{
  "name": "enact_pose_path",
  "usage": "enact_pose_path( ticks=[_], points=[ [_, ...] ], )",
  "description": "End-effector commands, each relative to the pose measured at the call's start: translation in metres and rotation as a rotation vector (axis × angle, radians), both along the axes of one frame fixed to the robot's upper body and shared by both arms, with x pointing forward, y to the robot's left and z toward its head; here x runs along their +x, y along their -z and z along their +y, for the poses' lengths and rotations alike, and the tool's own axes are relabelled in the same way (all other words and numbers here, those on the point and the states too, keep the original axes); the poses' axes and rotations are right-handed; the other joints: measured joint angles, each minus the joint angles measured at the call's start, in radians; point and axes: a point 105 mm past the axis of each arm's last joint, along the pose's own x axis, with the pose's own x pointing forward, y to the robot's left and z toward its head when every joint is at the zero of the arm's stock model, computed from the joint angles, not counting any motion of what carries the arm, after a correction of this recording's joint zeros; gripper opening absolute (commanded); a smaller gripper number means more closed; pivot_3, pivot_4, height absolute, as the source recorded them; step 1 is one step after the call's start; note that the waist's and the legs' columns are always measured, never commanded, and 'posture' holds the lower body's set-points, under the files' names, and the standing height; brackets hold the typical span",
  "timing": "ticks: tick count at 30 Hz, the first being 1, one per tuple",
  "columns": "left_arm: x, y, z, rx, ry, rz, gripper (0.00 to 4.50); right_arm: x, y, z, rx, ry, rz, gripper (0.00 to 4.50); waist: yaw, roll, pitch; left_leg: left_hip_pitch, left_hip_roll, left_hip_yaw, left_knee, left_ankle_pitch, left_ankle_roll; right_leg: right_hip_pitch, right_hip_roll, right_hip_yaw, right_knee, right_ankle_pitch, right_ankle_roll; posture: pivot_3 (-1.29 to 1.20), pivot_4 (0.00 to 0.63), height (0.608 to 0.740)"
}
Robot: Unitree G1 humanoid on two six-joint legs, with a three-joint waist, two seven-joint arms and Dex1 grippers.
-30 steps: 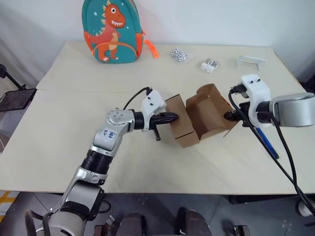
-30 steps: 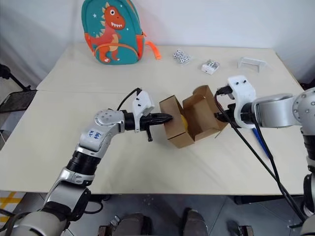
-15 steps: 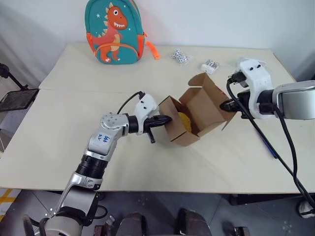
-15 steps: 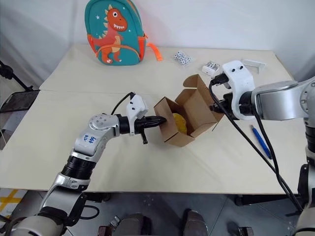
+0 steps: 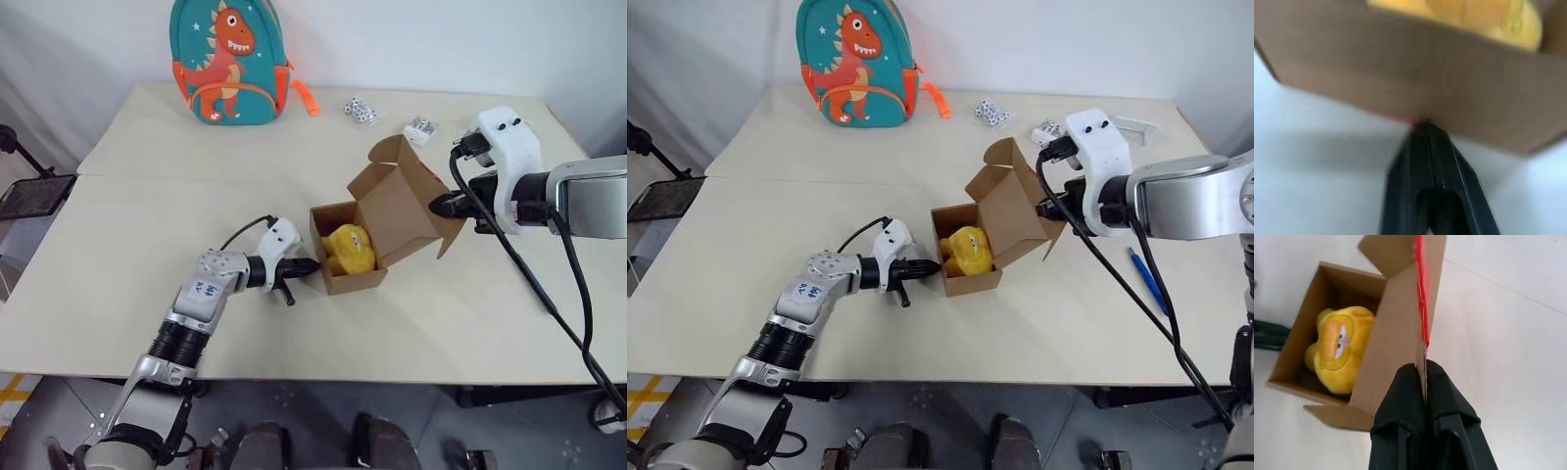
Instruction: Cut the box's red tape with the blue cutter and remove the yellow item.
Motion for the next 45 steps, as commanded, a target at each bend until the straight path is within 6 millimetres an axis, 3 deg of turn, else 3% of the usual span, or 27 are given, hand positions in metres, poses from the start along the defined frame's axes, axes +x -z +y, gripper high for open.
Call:
enact_pose_path(
  ticks=[1, 15, 18, 24, 29, 32, 37, 41, 45],
  points=[
    [-0.005, -0.001, -0.012, -0.002, 0.041, -0.005, 0.00, -0.007, 0.007, 0.010, 0.018, -0.044, 0.024, 0.01, -0.001, 0.000, 0.000, 0.000, 0.000, 0.000, 0.000, 0.000, 0.000, 0.000, 0.000, 0.000, 0.000, 0.000, 0.000, 0.00, 0.150, 0.740],
    [-0.002, -0.014, -0.008, -0.027, 0.022, -0.042, 0.00, -0.003, 0.032, 0.009, 0.074, -0.002, 0.092, 0.01, -0.005, 0.000, 0.000, 0.000, 0.000, 0.002, 0.000, 0.000, 0.000, 0.000, 0.000, 0.000, -0.001, 0.000, 0.000, 0.00, 0.150, 0.740],
    [-0.002, -0.015, -0.005, -0.027, 0.024, -0.049, 0.00, 0.000, 0.031, 0.008, 0.107, 0.006, 0.067, 0.71, -0.006, 0.000, 0.000, 0.000, 0.000, 0.002, 0.000, 0.000, 0.000, -0.001, 0.000, 0.001, -0.001, 0.000, 0.000, 0.00, 0.150, 0.740],
    [-0.003, -0.022, 0.009, -0.022, 0.023, -0.076, 0.00, -0.002, 0.009, 0.009, 0.154, -0.079, -0.062, 2.81, -0.005, 0.001, 0.001, -0.007, 0.000, 0.002, 0.000, 0.000, 0.000, -0.007, 0.000, 0.000, -0.001, 0.000, 0.001, 0.00, 0.150, 0.740],
    [-0.003, -0.028, 0.017, -0.010, 0.024, -0.107, 0.00, 0.005, 0.003, -0.020, 0.108, -0.015, -0.140, 4.47, 0.000, 0.001, 0.001, -0.012, -0.001, 0.001, 0.000, 0.000, 0.000, -0.012, 0.000, -0.001, 0.000, 0.001, 0.002, 0.00, 0.150, 0.740],
    [-0.003, -0.033, 0.019, -0.021, 0.030, -0.120, 0.00, 0.007, 0.004, -0.028, 0.111, -0.010, -0.165, 4.47, -0.004, 0.001, 0.001, -0.012, -0.001, 0.002, 0.000, 0.000, 0.000, -0.012, 0.000, 0.000, -0.001, 0.002, 0.003, 0.00, 0.150, 0.740],
    [-0.001, -0.043, 0.031, -0.021, 0.025, -0.158, 0.00, 0.005, -0.013, -0.018, 0.155, -0.150, -0.396, 4.47, -0.005, 0.001, 0.001, -0.012, -0.001, 0.003, -0.001, 0.000, 0.000, -0.013, 0.000, 0.000, -0.001, 0.002, 0.003, 0.00, 0.150, 0.740],
    [-0.003, -0.050, 0.060, -0.035, 0.004, -0.188, 0.00, -0.010, -0.033, -0.010, 0.234, -0.275, -0.556, 4.47, -0.007, 0.001, 0.001, -0.012, -0.001, 0.004, -0.001, 0.000, 0.000, -0.013, 0.000, 0.000, 0.000, 0.002, 0.003, 0.00, 0.150, 0.740],
    [-0.016, -0.057, 0.092, -0.072, 0.028, -0.235, 0.00, -0.017, -0.036, -0.026, 0.239, -0.302, -0.650, 4.47, -0.006, 0.001, 0.001, -0.011, -0.001, 0.004, -0.001, 0.000, 0.000, -0.013, 0.000, 0.000, 0.000, 0.002, 0.003, 0.00, 0.150, 0.740]
  ],
)
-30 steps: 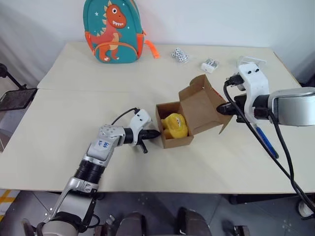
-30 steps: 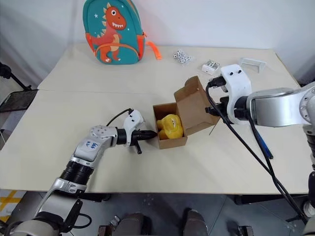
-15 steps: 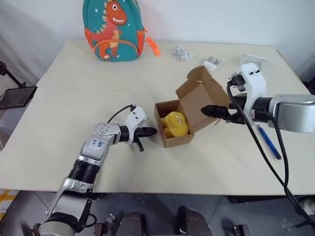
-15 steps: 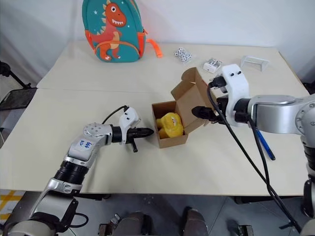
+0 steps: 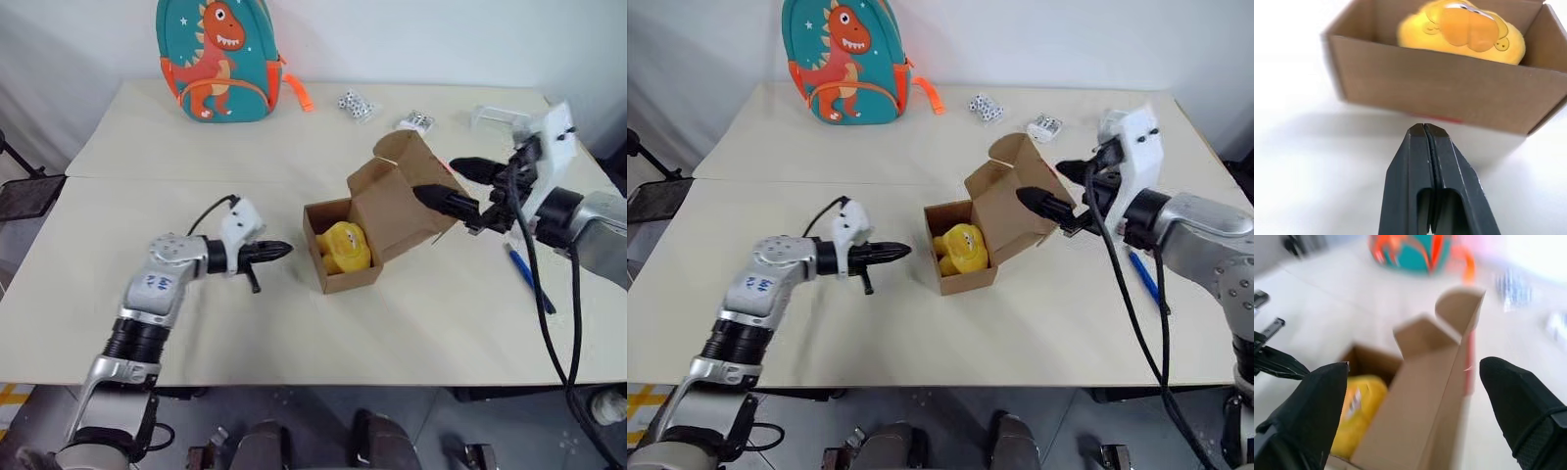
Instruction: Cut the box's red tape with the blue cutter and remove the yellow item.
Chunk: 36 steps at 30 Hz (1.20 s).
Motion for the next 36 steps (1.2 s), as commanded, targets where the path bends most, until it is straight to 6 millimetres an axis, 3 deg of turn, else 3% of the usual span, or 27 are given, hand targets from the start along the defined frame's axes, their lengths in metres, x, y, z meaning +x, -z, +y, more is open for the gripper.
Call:
enact_pose_path(
  ticks=[1, 4, 8, 11, 16, 21, 25, 30, 36],
  points=[
    [-0.015, -0.018, 0.028, -0.103, 0.038, -0.040, 0.18, -0.011, -0.023, -0.019, 0.032, -0.009, -0.207, 4.49, 0.000, 0.000, 0.000, 0.000, 0.000, 0.000, 0.000, 0.000, 0.000, 0.000, 0.000, 0.000, 0.000, 0.000, 0.000, 0.00, 0.150, 0.740],
    [-0.024, -0.023, 0.057, -0.113, 0.030, -0.072, 0.93, -0.021, -0.026, -0.029, 0.078, -0.067, -0.321, 4.50, 0.002, -0.001, 0.000, 0.000, 0.000, 0.000, 0.000, 0.000, 0.000, 0.000, 0.000, 0.000, 0.000, 0.000, 0.000, 0.00, 0.150, 0.740],
    [-0.030, -0.023, 0.090, -0.068, -0.023, -0.124, 2.08, -0.026, -0.007, -0.033, -0.008, -0.143, -0.359, 4.50, -0.001, -0.001, 0.000, 0.002, 0.000, 0.001, 0.001, 0.000, 0.000, 0.002, 0.000, 0.001, 0.000, 0.000, 0.000, 0.00, 0.150, 0.740],
    [-0.045, -0.024, 0.105, -0.065, 0.016, -0.019, 2.91, -0.036, -0.001, -0.021, 0.005, -0.246, -0.350, 4.50, -0.009, 0.000, 0.001, 0.002, 0.000, 0.001, 0.000, 0.000, 0.000, 0.001, 0.000, 0.001, 0.001, 0.000, 0.000, 0.00, 0.150, 0.740],
    [-0.059, -0.040, 0.123, 0.036, 0.052, -0.039, 4.37, -0.058, 0.022, 0.001, -0.124, -0.401, -0.356, 4.50, -0.018, 0.000, 0.001, 0.003, 0.000, 0.000, 0.000, 0.000, 0.000, 0.001, 0.000, 0.001, 0.003, 0.000, 0.000, 0.00, 0.150, 0.740],
    [-0.063, -0.037, 0.140, 0.156, 0.052, 0.011, 4.44, -0.070, 0.027, -0.002, -0.155, -0.415, -0.346, 4.50, -0.023, 0.001, 0.001, 0.003, 0.000, 0.001, 0.000, 0.000, 0.000, 0.001, 0.000, 0.001, 0.002, 0.000, 0.000, 0.00, 0.150, 0.740],
    [-0.054, -0.044, 0.118, 0.155, 0.104, -0.036, 4.44, -0.073, 0.029, -0.014, -0.181, -0.376, -0.343, 4.50, -0.018, 0.000, 0.001, 0.004, 0.000, 0.001, 0.001, 0.000, 0.000, 0.002, 0.000, 0.002, 0.003, 0.000, 0.000, 0.00, 0.150, 0.740],
    [-0.026, -0.059, 0.052, 0.130, 0.161, -0.033, 4.44, -0.077, 0.028, -0.025, -0.208, -0.339, -0.344, 4.50, 0.002, 0.000, 0.001, 0.003, -0.001, 0.000, 0.005, 0.000, 0.000, 0.003, 0.000, 0.002, 0.004, 0.000, 0.000, 0.00, 0.150, 0.740],
    [-0.002, -0.073, -0.062, 0.154, 0.284, 0.006, 4.44, -0.082, 0.017, -0.026, -0.176, -0.301, -0.378, 4.50, 0.005, -0.002, 0.002, 0.004, -0.001, -0.001, 0.008, 0.000, 0.000, 0.006, 0.000, 0.002, 0.003, 0.000, 0.001, 0.00, 0.150, 0.740]
  ],
)
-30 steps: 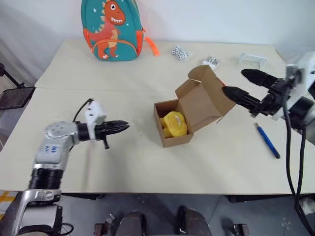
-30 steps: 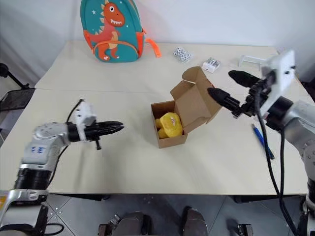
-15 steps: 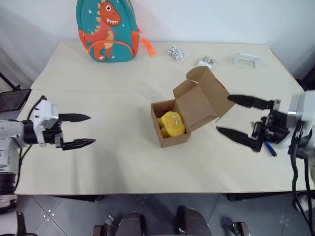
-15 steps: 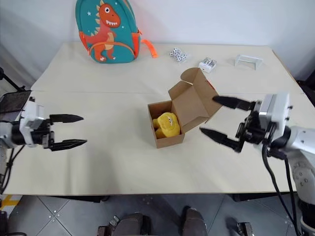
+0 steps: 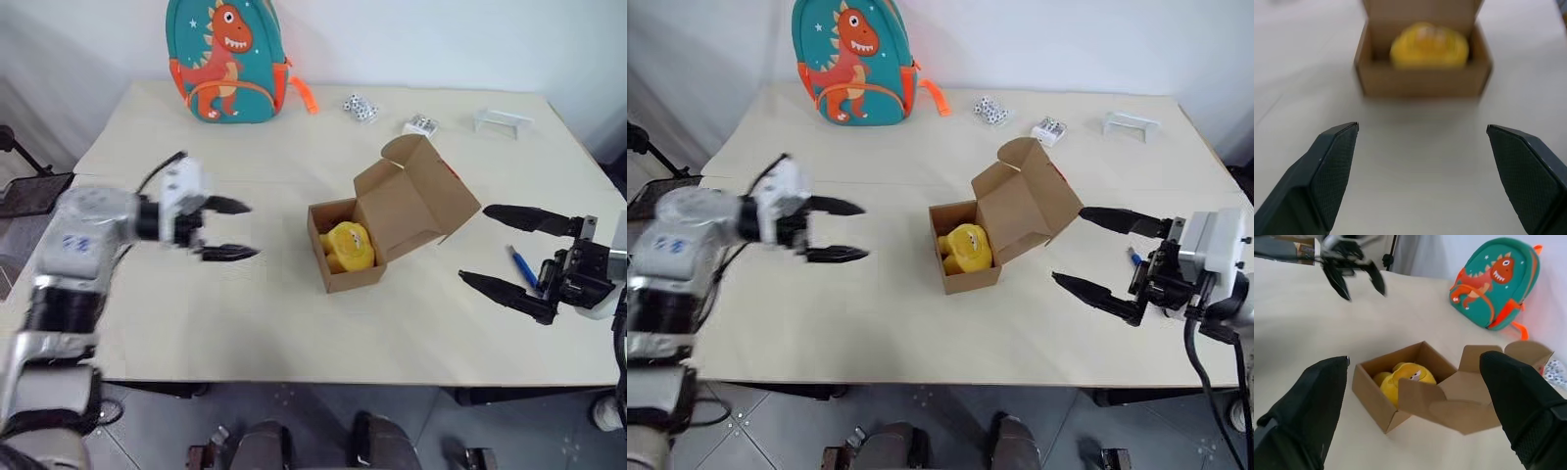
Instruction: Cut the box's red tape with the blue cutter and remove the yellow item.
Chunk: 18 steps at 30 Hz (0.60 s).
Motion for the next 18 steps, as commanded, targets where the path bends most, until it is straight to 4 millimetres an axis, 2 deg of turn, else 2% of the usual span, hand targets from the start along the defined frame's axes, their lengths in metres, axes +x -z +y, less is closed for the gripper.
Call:
enact_pose_path(
  ticks=[1, 3, 7, 11, 13, 17, 18],
  points=[
    [0.011, -0.002, -0.055, 0.080, 0.038, -0.030, 4.44, -0.009, -0.021, 0.003, 0.040, 0.014, -0.076, 4.50, 0.000, 0.000, 0.000, 0.000, 0.000, 0.000, 0.000, 0.000, 0.000, 0.000, 0.000, 0.000, 0.000, 0.000, 0.000, 0.00, 0.150, 0.740],
    [0.021, 0.006, -0.073, 0.155, 0.029, -0.055, 4.44, -0.012, -0.025, 0.007, 0.072, 0.016, -0.071, 4.50, 0.000, 0.000, 0.000, 0.000, 0.000, 0.000, 0.000, 0.000, 0.000, 0.000, 0.000, 0.000, -0.001, 0.000, 0.000, 0.00, 0.150, 0.740],
    [0.039, 0.016, -0.085, 0.254, -0.035, -0.096, 4.44, -0.019, -0.026, 0.016, 0.073, 0.003, -0.050, 4.50, -0.013, 0.000, 0.000, 0.003, 0.000, 0.000, -0.003, 0.000, 0.000, 0.000, 0.001, 0.001, 0.000, 0.000, 0.000, 0.00, 0.150, 0.740],
    [0.049, 0.022, -0.095, 0.322, -0.030, -0.139, 4.44, -0.022, -0.026, 0.020, 0.068, -0.002, -0.034, 4.50, -0.002, -0.002, 0.001, 0.003, 0.000, 0.000, -0.001, 0.000, 0.000, 0.000, 0.001, 0.002, 0.000, 0.000, 0.000, 0.00, 0.150, 0.740],
    [0.051, 0.023, -0.098, 0.330, -0.028, -0.134, 4.44, -0.023, -0.026, 0.022, 0.068, 0.000, -0.034, 4.50, 0.004, -0.003, 0.002, 0.001, 0.000, 0.000, 0.000, 0.000, 0.001, 0.000, 0.001, 0.002, -0.001, 0.000, 0.000, 0.00, 0.150, 0.740],
    [0.042, 0.034, -0.110, 0.337, 0.042, -0.076, 4.44, -0.022, -0.029, 0.021, 0.074, 0.017, -0.040, 4.50, 0.015, -0.003, 0.002, 0.000, -0.001, -0.001, 0.001, 0.000, 0.001, 0.000, 0.001, 0.001, -0.002, 0.000, 0.000, 0.00, 0.150, 0.740],
    [0.042, 0.036, -0.111, 0.339, 0.044, -0.076, 4.28, -0.022, -0.029, 0.020, 0.074, 0.021, -0.041, 4.50, 0.017, -0.003, 0.002, 0.000, -0.001, -0.001, 0.001, 0.000, 0.001, 0.000, 0.001, 0.001, -0.002, 0.000, 0.000, 0.00, 0.150, 0.740]
  ],
)
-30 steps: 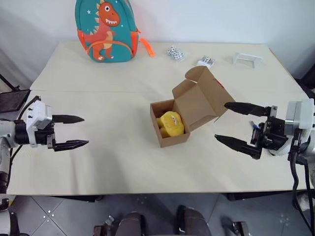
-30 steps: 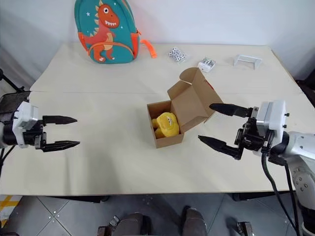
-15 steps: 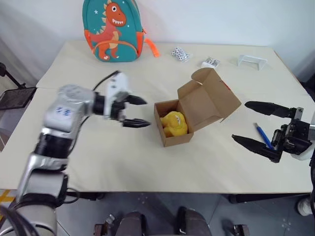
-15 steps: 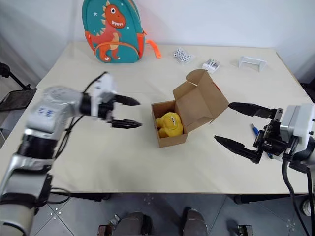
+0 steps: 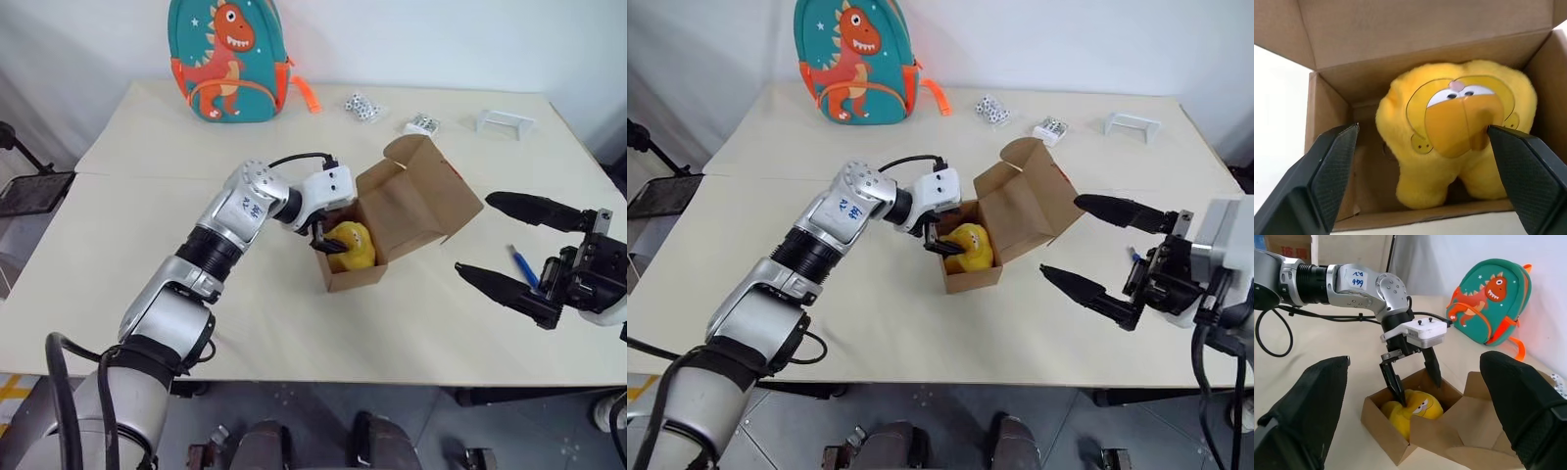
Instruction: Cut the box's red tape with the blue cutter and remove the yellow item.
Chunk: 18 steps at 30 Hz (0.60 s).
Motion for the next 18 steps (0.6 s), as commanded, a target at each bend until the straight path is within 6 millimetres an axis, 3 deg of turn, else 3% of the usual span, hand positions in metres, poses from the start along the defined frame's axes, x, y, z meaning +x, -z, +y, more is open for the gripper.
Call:
enact_pose_path(
  ticks=[1, 10, 15, 18],
  points=[
    [-0.007, 0.002, -0.010, 0.016, 0.056, -0.001, 4.07, -0.005, -0.009, -0.001, -0.006, 0.011, -0.047, 4.50, 0.003, 0.000, 0.000, 0.000, 0.000, 0.000, 0.000, 0.000, 0.000, 0.000, 0.000, 0.000, 0.000, 0.000, 0.000, 0.00, 0.150, 0.740],
    [-0.006, 0.011, -0.014, 0.042, 0.066, -0.004, 1.56, -0.004, -0.008, -0.001, 0.001, 0.010, -0.034, 4.50, 0.006, 0.000, 0.000, 0.000, 0.000, 0.000, 0.000, 0.000, 0.000, 0.000, 0.000, 0.000, 0.000, 0.000, 0.000, 0.00, 0.150, 0.740],
    [-0.012, -0.004, -0.018, -0.047, 0.109, 0.008, 0.18, -0.001, -0.007, -0.004, 0.017, 0.014, -0.024, 4.50, 0.005, 0.000, 0.000, 0.000, 0.000, 0.000, 0.000, 0.000, 0.000, 0.000, 0.000, 0.000, 0.000, 0.000, 0.000, 0.00, 0.150, 0.740],
    [-0.020, -0.021, -0.022, -0.162, 0.144, 0.065, 0.01, 0.001, -0.007, -0.005, 0.030, 0.016, -0.022, 4.50, 0.005, 0.000, 0.000, 0.000, 0.000, 0.000, 0.000, 0.000, 0.000, 0.000, 0.000, 0.000, 0.000, 0.000, 0.000, 0.00, 0.150, 0.740]
  ],
)
